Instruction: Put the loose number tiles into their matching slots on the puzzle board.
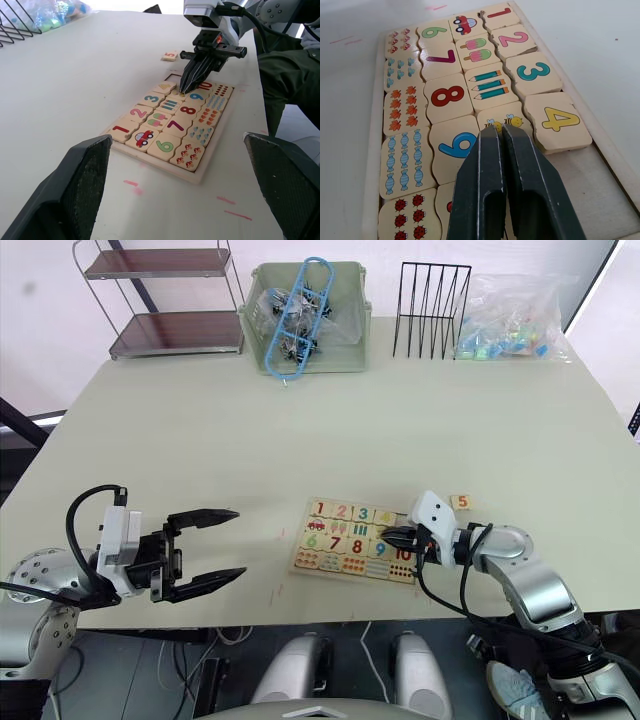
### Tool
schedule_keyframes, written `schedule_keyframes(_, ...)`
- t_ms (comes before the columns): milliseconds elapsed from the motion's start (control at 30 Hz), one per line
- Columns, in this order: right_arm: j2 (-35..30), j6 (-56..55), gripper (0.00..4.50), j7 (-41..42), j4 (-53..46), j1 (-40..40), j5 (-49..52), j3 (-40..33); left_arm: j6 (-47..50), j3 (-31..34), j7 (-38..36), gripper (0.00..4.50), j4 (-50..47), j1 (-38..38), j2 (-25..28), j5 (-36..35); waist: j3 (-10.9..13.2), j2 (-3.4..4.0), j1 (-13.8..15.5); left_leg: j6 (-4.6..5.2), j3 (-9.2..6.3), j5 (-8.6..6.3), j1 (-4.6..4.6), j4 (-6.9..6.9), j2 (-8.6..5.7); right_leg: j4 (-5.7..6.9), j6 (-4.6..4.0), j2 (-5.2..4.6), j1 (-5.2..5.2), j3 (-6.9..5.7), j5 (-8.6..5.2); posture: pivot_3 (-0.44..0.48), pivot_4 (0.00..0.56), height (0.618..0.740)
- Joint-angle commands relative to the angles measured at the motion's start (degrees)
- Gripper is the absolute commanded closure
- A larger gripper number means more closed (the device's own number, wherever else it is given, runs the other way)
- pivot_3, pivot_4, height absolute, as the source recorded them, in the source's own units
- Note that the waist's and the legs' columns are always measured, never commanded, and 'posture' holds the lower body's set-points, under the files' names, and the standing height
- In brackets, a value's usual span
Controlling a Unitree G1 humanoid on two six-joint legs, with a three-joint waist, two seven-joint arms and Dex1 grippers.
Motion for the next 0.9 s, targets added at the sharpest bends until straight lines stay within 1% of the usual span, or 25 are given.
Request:
schedule_keyframes(33, -0.1, 0.9, 4.35, -0.4, -0.9, -0.3, 0.5, -1.1, -0.3, 1.0, -0.1, 0.00, -0.2, -0.4, 0.0, -0.6, 0.0, 0.00, 0.0, 0.00, 0.00, 0.00, 0.02, 0.00, 0.00, 0.00, 0.00, 0.00, 0.02, 0.00, 0.00, 0.000, 0.150, 0.740)
schedule_keyframes(300, -0.1, 1.7, 4.35, -1.2, -0.6, -0.9, 0.7, -1.5, -0.2, 0.9, -0.1, 0.00, -0.3, -0.5, -0.1, -0.6, 0.0, 0.00, 0.0, 0.00, 0.05, 0.00, 0.20, 0.00, 0.00, 0.03, 0.00, 0.00, 0.17, 0.05, 0.00, 0.000, 0.150, 0.740)
schedule_keyframes(900, 0.4, 2.1, 4.35, -2.3, -0.1, -1.1, 0.6, -1.6, 0.0, 0.7, 0.1, 0.00, -0.6, -0.4, -0.1, -0.6, 0.0, 0.00, 0.0, 0.00, 0.06, 0.00, 0.21, 0.00, 0.00, 0.04, 0.00, 0.00, 0.17, 0.06, 0.00, 0.000, 0.150, 0.740)
